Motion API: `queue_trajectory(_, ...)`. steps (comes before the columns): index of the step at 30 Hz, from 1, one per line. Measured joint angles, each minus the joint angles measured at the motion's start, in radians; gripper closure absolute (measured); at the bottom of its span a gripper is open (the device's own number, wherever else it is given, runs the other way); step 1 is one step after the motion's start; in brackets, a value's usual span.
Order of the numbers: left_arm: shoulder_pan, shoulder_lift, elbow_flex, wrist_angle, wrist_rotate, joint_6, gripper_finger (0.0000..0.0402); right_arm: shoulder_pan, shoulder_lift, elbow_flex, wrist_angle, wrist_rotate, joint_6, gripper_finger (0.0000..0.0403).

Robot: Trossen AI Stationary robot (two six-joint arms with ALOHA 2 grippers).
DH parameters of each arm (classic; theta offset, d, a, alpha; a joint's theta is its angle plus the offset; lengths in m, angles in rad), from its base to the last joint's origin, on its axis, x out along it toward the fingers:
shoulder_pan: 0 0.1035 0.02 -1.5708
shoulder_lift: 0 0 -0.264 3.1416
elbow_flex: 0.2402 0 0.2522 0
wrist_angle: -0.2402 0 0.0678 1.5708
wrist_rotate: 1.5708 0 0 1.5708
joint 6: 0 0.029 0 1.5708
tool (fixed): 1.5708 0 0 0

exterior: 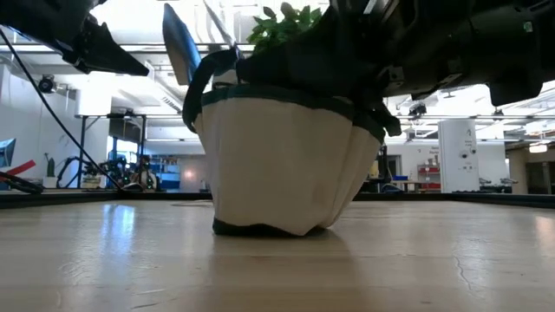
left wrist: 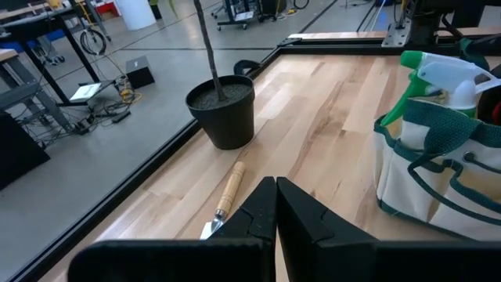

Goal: Pick & Place Garden tools in Gardening bag
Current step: Put the right brown trowel into the green gardening bag

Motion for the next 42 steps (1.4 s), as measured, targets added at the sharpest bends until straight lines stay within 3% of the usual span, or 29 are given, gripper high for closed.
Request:
queue_trajectory(9,0.000,0.000,0.000,0.000,0.000,0.000,0.0390,-0.001,-0.031,0.030,-0.107,-0.005,0.005,0.0349)
queue_trajectory(16,0.000,0.000,0.000,0.000,0.000,0.000,0.0390,-0.001,-0.121,0.104,-0.467,0.072,0.049,0.0240)
queue_trajectory(21,0.000,0.000,0.000,0.000,0.000,0.000,0.0390,-0.001,-0.149,0.143,-0.574,0.078,0.040,0.0199)
queue_trajectory(26,0.000,0.000,0.000,0.000,0.000,0.000,0.0390,-0.001,-0.153,0.164,-0.574,0.030,0.031,0.0194)
queue_trajectory(42,0.000,0.000,0.000,0.000,0.000,0.000,0.0390,0.002,-0.177,0.177,-0.627,0.026,-0.035,0.0211)
